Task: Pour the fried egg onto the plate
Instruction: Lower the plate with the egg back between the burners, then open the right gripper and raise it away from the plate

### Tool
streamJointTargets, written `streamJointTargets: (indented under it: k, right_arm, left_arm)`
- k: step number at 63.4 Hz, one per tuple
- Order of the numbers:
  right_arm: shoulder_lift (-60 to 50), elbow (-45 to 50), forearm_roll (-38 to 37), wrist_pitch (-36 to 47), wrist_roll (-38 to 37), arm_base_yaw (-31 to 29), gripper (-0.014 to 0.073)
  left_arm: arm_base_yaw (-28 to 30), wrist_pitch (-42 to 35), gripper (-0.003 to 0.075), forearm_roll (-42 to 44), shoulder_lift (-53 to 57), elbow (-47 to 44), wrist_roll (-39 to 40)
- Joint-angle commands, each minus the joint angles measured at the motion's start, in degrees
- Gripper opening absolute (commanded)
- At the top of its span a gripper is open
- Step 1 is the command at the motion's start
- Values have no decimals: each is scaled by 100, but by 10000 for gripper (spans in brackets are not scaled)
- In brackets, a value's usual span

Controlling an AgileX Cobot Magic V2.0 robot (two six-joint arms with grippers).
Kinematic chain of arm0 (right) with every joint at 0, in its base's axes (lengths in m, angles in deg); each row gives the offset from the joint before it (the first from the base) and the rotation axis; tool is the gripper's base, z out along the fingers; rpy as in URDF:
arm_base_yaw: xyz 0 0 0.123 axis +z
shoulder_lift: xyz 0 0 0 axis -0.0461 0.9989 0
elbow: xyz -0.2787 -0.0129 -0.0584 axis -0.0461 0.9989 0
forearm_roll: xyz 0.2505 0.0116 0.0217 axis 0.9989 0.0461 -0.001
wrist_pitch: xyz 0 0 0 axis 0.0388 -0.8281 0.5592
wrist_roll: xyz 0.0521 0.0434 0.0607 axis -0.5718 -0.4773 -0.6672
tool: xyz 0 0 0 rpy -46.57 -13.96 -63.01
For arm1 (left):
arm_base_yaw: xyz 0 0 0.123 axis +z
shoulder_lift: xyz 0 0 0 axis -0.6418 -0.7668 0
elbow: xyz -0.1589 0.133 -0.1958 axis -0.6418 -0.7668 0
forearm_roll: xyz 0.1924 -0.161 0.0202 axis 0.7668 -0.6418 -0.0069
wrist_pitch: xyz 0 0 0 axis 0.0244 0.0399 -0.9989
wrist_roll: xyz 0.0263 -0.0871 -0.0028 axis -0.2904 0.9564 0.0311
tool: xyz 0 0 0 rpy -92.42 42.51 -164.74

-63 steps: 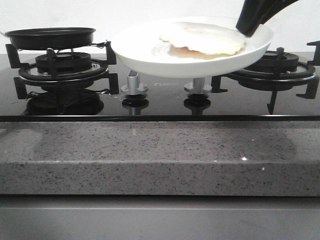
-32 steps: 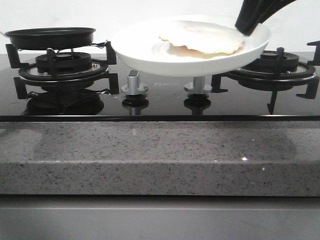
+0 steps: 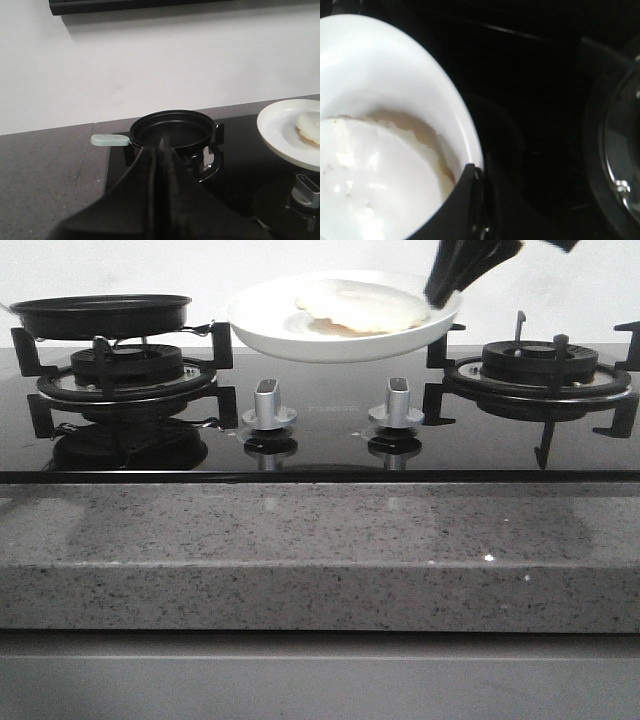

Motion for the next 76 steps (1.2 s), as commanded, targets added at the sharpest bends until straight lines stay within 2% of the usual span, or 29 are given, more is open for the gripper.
streamJointTargets:
  k: [1,10,27,32,43,51,62,69,76]
  right_arm:
    - [122,-653,232,250,-59,-22,-117]
    - [596,-1056,224,256,-59,-55,-117]
    - [803,-1077,81,192,-59,-85,-108]
    - [803,-1077,49,146,-59,-85,-37]
    - [803,-1077,-20,117,-59,-85,194]
    - [777,-1138,-245,117,-59,-107,247]
    - [598,-1472,-422,-235,-92,-324,230]
    - [424,-1535,-417,-443,-92,-418,115]
    - [284,-1535,-422,-519,-92,-461,-65]
  left_arm:
    - [-53,-442,-20,-68,-38,145,8]
    - [-53,-417,-20,-68,-38,145,8]
    - [-53,-386,-20,-68,-38,108,8]
    - [-53,-386,-20,-68,-38,108,8]
    - [-53,-386,-20,-68,-38,108,8]
    - [-53,-386,-20,-68,-38,108,8]
    - [-53,-386,-20,-68,-38,108,8]
    - [-53,-386,-20,-68,-38,108,8]
    - [-53,-399,-20,-68,-38,108,8]
